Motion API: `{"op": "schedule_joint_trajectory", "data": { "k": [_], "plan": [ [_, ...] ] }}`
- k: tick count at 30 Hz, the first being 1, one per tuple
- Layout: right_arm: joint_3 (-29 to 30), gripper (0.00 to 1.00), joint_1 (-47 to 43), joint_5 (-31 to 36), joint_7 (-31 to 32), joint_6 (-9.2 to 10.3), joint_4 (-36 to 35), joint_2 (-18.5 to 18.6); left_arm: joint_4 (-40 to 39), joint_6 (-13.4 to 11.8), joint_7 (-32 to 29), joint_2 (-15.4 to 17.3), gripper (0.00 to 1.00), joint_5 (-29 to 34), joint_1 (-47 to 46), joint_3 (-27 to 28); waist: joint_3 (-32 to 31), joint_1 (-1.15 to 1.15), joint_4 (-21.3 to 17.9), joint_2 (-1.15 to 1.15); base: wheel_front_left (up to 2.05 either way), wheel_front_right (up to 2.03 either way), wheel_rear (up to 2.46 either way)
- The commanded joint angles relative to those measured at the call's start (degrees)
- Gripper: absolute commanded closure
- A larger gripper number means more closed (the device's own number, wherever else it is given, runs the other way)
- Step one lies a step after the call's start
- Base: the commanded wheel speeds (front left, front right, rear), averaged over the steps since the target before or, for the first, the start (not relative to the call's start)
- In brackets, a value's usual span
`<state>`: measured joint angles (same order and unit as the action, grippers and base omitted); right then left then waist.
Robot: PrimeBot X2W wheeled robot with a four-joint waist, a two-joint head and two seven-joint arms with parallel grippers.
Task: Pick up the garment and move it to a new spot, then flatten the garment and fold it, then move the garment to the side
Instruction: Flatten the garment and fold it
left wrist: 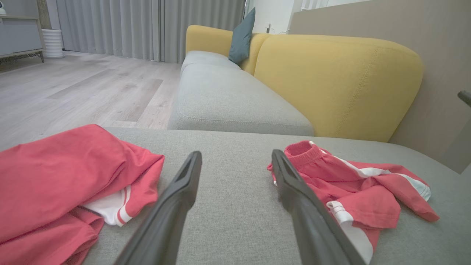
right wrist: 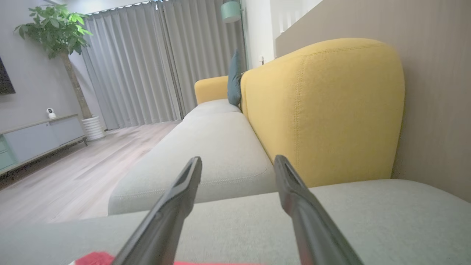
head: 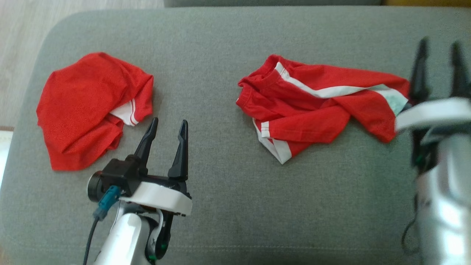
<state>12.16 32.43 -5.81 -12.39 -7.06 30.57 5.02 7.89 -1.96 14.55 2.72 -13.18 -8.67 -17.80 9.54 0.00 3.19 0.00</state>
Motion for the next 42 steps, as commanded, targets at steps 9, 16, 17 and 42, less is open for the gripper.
{"op": "schedule_joint_trajectory", "data": {
  "k": [9,16,17,42],
  "plan": [
    [-14.1,0.0,-20.0,-3.6,-2.2,-0.43,-15.1,-2.1,-2.1,-0.5,0.4,0.2,0.0,-0.3,0.3,2.0,-4.1,0.0,-0.7,0.0,0.0,0.0,0.0],
    [-18.9,0.0,-24.1,-3.7,-2.4,-0.43,-17.4,-2.1,-2.4,-0.5,0.4,0.2,0.0,-0.4,0.6,1.5,-4.2,0.0,0.1,0.0,0.0,0.0,0.0],
    [-19.7,0.0,-24.0,-3.0,-2.3,-0.43,-17.7,-2.1,-2.5,-0.5,0.4,0.2,0.0,-0.4,0.6,1.4,-4.0,0.0,0.4,0.0,0.0,0.0,0.0],
    [-28.4,0.0,-10.0,26.5,4.2,-0.43,0.6,-0.5,-1.7,-1.6,0.4,0.2,0.0,-3.0,-1.6,-1.0,1.3,0.0,11.2,0.0,0.0,0.0,0.0]
  ]
}}
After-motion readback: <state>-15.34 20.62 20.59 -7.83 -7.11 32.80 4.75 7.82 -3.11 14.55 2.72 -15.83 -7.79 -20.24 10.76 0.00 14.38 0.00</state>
